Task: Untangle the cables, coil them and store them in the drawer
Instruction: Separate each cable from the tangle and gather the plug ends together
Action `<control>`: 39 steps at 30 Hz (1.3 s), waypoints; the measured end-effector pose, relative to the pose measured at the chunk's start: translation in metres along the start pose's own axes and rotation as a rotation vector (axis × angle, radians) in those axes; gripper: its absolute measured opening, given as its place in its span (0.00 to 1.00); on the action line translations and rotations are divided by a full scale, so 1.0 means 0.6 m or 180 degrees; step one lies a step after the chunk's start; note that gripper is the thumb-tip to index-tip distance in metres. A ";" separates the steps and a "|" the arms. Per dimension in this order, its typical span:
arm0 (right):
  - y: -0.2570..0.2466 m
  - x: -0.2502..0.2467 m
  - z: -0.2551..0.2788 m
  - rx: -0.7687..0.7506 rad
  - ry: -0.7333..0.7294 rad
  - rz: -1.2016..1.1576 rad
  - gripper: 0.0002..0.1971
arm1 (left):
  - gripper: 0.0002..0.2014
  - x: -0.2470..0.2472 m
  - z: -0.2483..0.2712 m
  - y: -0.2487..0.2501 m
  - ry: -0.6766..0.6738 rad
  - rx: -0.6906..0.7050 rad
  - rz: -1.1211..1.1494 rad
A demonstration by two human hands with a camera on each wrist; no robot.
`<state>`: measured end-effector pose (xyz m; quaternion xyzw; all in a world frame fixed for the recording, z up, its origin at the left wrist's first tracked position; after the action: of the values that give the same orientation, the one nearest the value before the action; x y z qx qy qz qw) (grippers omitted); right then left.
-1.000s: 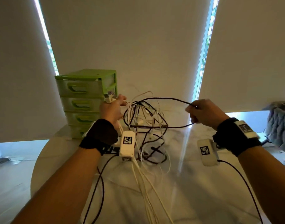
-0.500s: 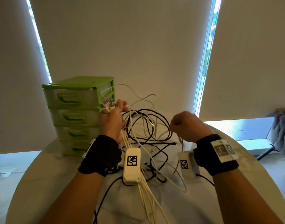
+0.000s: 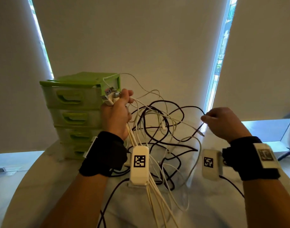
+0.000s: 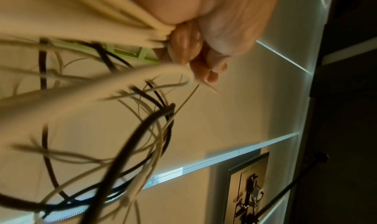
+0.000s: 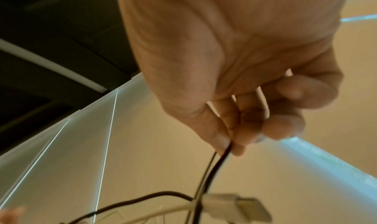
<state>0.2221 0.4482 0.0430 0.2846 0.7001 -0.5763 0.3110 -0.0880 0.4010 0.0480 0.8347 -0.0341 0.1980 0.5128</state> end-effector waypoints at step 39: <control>-0.161 -0.090 0.153 -0.1982 0.0162 -0.1673 0.08 | 0.09 0.193 0.111 0.087 -0.2011 0.0133 -0.1362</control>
<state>0.1938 0.3387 0.1323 0.0024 0.8975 -0.3894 0.2070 0.0244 0.3354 0.1076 0.8531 -0.0113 -0.1799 0.4896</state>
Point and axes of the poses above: each hand's wrist, its own z-axis away from the middle knuckle, its own x-axis out of the palm, y = z × x, the point moved 10 cm from there along -z, towards the middle knuckle, and after that the axes turned 13 degrees about -y, right-handed, at the moved point
